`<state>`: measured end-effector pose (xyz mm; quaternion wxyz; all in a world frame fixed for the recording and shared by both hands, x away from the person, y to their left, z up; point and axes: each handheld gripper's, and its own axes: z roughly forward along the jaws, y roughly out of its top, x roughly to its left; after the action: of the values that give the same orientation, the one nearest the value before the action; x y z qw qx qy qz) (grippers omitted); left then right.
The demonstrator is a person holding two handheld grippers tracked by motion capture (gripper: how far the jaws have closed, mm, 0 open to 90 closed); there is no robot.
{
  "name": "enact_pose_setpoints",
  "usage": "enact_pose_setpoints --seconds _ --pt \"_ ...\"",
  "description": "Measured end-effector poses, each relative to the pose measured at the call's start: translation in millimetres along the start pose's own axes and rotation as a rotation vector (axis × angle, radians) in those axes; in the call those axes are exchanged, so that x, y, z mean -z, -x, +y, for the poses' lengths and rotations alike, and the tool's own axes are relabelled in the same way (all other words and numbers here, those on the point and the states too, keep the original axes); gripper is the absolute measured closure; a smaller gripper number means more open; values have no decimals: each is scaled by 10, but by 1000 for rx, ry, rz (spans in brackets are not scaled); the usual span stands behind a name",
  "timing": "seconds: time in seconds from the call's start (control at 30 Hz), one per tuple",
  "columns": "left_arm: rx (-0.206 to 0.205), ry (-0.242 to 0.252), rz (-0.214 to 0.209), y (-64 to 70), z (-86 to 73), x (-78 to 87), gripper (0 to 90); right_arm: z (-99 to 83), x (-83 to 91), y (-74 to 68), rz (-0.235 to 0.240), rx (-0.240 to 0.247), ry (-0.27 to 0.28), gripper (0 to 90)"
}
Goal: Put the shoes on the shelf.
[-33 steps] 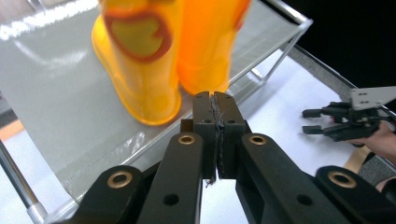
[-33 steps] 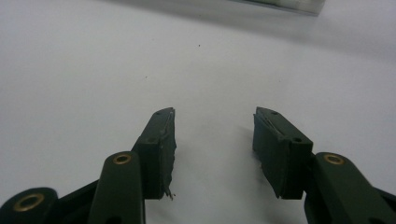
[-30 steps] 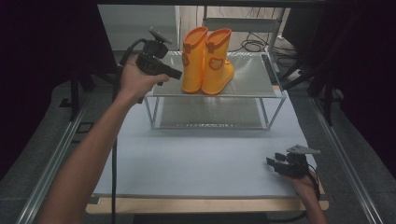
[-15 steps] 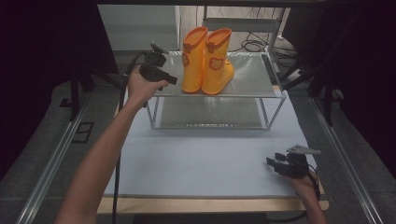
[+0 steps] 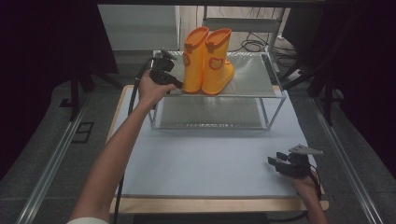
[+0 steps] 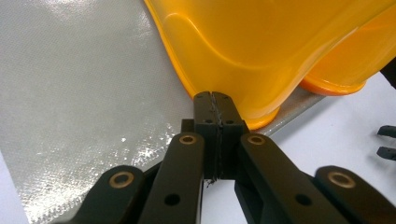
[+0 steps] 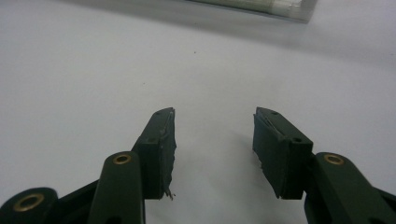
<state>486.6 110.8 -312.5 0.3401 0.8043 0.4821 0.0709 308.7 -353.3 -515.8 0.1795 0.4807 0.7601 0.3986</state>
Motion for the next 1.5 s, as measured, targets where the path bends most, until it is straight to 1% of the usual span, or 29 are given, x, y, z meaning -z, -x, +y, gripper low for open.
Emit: enact_pose_setpoints --seconds 0.1,0.13,0.2,0.37,0.5,0.6,0.7,0.8,0.87,0.93,0.97,1.0,1.07,1.13,1.2,1.3,1.37,1.4,1.43,1.47,1.5 --pt "4 8 -7 18 -3 -4 900 5 0 -9 2 5 -3 488" --pt "6 7 -15 32 -1 -13 900 6 -1 -11 2 3 -2 488" --pt "-2 6 -9 58 7 -17 900 6 -2 -11 2 1 -2 488" --pt "-2 3 -8 74 17 -22 900 5 -3 -7 3 -1 -2 488" --pt "-5 2 2 101 25 -23 900 4 -4 -9 1 -4 4 489" --pt "-15 0 -11 134 34 -32 900 10 1 -7 3 1 11 490" --pt "-25 -3 -6 169 49 -39 900 10 -2 -4 2 0 6 489" --pt "-16 1 -8 189 61 -38 900 12 -1 -6 5 0 7 489" --pt "-23 2 -7 215 72 -31 900 13 0 -5 4 1 8 490" --pt "-19 5 -13 231 84 -35 900 14 0 -7 4 -1 11 490" --pt "-24 3 -17 231 91 -40 900 18 3 -8 5 -1 10 491" --pt "-12 5 -19 243 94 -48 900 21 5 -10 5 -1 11 491" --pt "-25 2 -23 246 100 -54 900 26 9 -16 8 -4 11 491" --pt "-22 4 -23 240 97 -53 900 25 11 -13 8 -5 10 490" --pt "-20 2 -13 205 80 -37 900 21 14 -4 7 -5 14 490" --pt "-22 -21 25 167 45 -73 900 18 18 4 6 -6 12 490" --pt "-22 -35 34 172 32 -123 900 16 12 1 6 -4 11 490" --pt "-27 -35 60 188 35 -149 900 15 11 0 6 -2 9 490" --pt "-21 -36 73 209 42 -161 900 15 10 -2 6 -1 9 490" --pt "-22 -38 77 221 50 -165 900 16 9 -4 6 0 8 490" --pt "-23 -35 70 220 55 -155 900 16 9 -5 6 -1 8 490"
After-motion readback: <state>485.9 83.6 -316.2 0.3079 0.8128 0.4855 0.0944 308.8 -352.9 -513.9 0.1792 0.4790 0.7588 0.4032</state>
